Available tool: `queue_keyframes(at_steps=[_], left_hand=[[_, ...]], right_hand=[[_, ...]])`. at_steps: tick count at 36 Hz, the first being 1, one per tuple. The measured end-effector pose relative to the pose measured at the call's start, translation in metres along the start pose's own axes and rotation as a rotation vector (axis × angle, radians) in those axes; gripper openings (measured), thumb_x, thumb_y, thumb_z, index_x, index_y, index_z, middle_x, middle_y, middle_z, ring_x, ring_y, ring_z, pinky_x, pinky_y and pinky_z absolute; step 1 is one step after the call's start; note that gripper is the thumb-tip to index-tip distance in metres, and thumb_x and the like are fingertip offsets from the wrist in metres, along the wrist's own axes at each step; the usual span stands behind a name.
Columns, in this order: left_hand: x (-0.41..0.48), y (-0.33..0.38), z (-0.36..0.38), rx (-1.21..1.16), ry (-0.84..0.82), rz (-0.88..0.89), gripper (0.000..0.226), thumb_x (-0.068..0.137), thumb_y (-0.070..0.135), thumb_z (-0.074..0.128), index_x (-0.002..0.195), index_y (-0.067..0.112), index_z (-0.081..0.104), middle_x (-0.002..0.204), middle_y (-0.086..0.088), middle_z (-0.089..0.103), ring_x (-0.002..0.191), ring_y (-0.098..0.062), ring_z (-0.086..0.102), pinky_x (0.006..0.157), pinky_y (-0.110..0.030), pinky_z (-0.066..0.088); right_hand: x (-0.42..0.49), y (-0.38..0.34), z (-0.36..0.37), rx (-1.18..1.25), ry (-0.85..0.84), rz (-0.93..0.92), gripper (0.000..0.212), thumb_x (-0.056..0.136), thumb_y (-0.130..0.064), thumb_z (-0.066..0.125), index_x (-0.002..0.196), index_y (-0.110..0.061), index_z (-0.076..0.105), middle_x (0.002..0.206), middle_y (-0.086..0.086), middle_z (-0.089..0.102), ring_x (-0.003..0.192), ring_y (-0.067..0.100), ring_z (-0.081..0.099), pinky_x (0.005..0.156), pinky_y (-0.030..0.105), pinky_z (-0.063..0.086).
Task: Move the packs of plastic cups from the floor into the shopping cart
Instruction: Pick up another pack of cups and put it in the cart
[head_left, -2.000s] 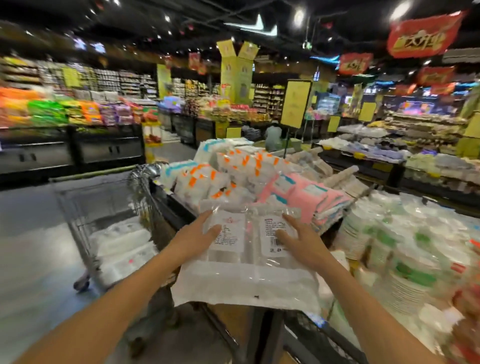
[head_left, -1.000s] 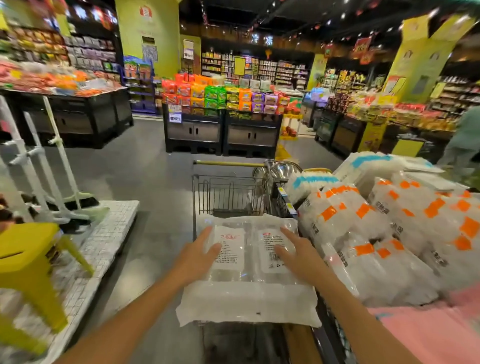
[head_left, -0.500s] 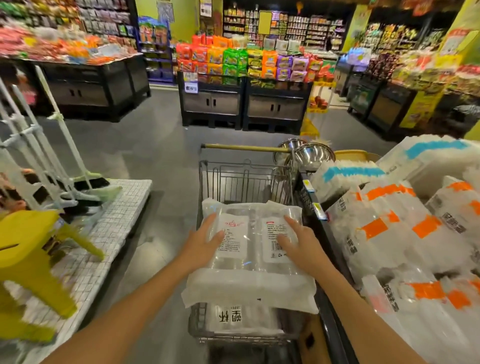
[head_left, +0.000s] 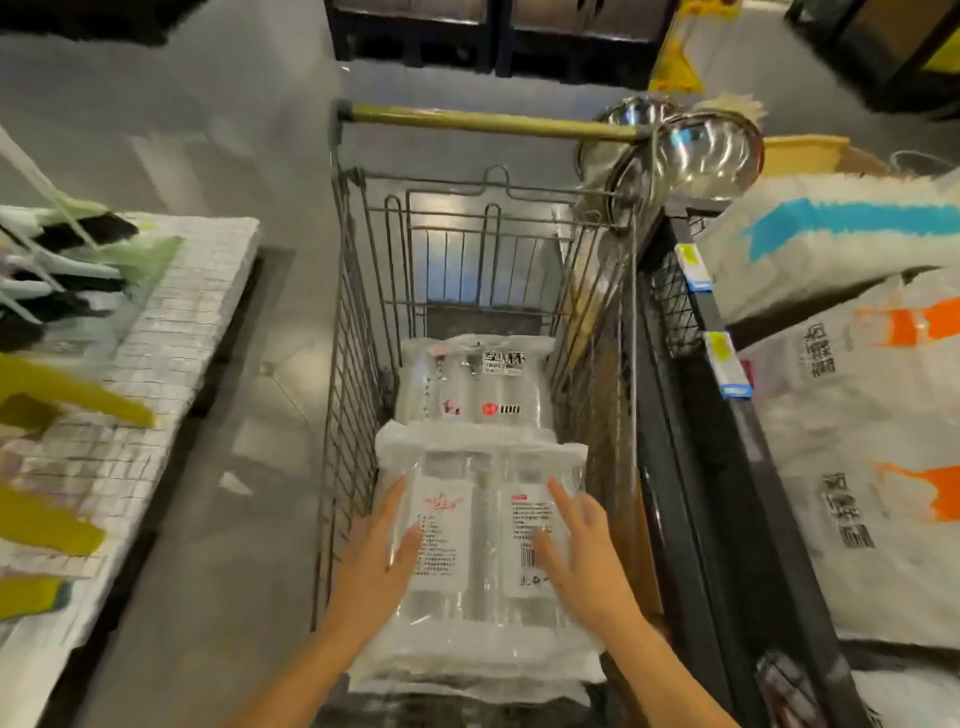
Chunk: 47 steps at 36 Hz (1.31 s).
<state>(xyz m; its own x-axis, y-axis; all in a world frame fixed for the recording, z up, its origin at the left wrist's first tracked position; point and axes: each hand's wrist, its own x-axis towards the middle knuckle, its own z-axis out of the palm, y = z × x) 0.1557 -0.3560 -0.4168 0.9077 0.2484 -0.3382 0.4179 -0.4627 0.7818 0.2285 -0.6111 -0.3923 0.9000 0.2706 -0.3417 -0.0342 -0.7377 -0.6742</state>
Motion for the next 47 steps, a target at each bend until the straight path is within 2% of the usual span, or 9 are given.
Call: queue_keyframes(at_steps=[7,11,15,18,20,23,34,39,47], left_hand=[[0.003,-0.06,0.042,0.024,-0.011,-0.134,0.062,0.1,0.045,0.041,0.144,0.067,0.002,0.152,0.009,0.024,0.139,-0.011,0.029,0.115,-0.041,0.026],[0.006,-0.066,0.048,0.029,-0.006,-0.144,0.059,0.101,0.046,0.038,0.143,0.067,0.003,0.137,0.018,0.024,0.12,0.001,0.023,0.108,-0.037,0.029],[0.008,-0.062,0.05,0.051,-0.01,-0.149,0.058,0.1,0.047,0.037,0.142,0.067,0.003,0.134,0.014,0.024,0.11,-0.004,0.041,0.096,-0.03,0.036],[0.009,-0.052,0.044,0.092,-0.048,-0.189,0.06,0.1,0.046,0.036,0.142,0.066,-0.002,0.126,0.003,0.032,0.091,-0.005,0.053,0.08,-0.028,0.047],[0.007,-0.046,0.038,0.143,-0.118,-0.223,0.061,0.101,0.048,0.034,0.144,0.062,-0.006,0.134,0.0,0.03,0.091,-0.004,0.053,0.082,-0.035,0.051],[0.002,-0.026,0.02,0.334,-0.206,-0.25,0.063,0.099,0.057,0.029,0.151,0.053,-0.007,0.16,-0.008,0.003,0.139,-0.034,0.035,0.107,-0.053,0.036],[0.024,0.128,-0.067,0.819,-0.162,0.046,0.06,0.097,0.058,0.025,0.148,0.03,0.038,0.138,0.002,0.049,0.124,-0.019,0.049,0.097,-0.034,0.043],[0.026,0.216,-0.097,0.874,-0.046,0.216,0.054,0.097,0.054,0.035,0.144,0.029,0.044,0.137,0.0,0.053,0.125,-0.021,0.05,0.102,-0.04,0.04],[0.014,0.305,-0.116,0.911,0.018,0.433,0.058,0.095,0.059,0.035,0.143,0.028,0.044,0.133,-0.001,0.053,0.12,-0.021,0.053,0.1,-0.039,0.043]], right_hand=[[0.011,0.051,0.067,0.053,-0.089,0.107,0.06,0.099,-0.06,0.039,0.142,-0.072,0.0,0.163,-0.017,-0.016,0.153,0.018,0.011,0.117,0.036,0.025],[0.013,0.056,0.075,0.063,-0.093,0.156,0.062,0.099,-0.054,0.045,0.147,-0.066,0.007,0.163,-0.018,-0.011,0.116,-0.02,0.044,0.093,-0.003,0.031],[0.018,0.053,0.073,0.067,-0.159,0.195,0.062,0.102,-0.047,0.045,0.153,-0.053,0.011,0.163,-0.013,-0.013,0.096,-0.042,0.031,0.071,-0.012,0.024],[0.017,0.05,0.069,0.036,-0.164,0.18,0.062,0.1,-0.054,0.043,0.149,-0.062,0.006,0.162,-0.019,-0.018,0.116,-0.018,0.045,0.095,0.0,0.024],[0.017,0.053,0.069,0.01,-0.161,0.16,0.063,0.099,-0.057,0.042,0.145,-0.067,0.0,0.161,-0.019,-0.022,0.149,0.01,0.018,0.114,0.024,0.019],[0.013,0.045,0.054,-0.105,-0.191,0.13,0.062,0.096,-0.068,0.034,0.137,-0.074,-0.013,0.162,-0.015,-0.025,0.154,0.02,-0.004,0.122,0.048,0.019],[0.035,-0.063,-0.085,-0.503,-0.053,-0.015,0.06,0.102,-0.05,0.039,0.155,-0.022,0.03,0.163,0.011,0.02,0.149,0.029,0.022,0.115,0.039,0.033],[0.04,-0.107,-0.154,-0.609,0.051,-0.109,0.046,0.097,-0.049,0.042,0.133,-0.023,0.051,0.133,0.004,0.051,0.117,0.029,0.054,0.092,0.042,0.05],[0.007,-0.158,-0.243,-0.636,0.154,-0.161,0.041,0.1,-0.047,0.04,0.126,-0.017,0.053,0.122,0.008,0.055,0.111,0.031,0.057,0.088,0.044,0.05]])
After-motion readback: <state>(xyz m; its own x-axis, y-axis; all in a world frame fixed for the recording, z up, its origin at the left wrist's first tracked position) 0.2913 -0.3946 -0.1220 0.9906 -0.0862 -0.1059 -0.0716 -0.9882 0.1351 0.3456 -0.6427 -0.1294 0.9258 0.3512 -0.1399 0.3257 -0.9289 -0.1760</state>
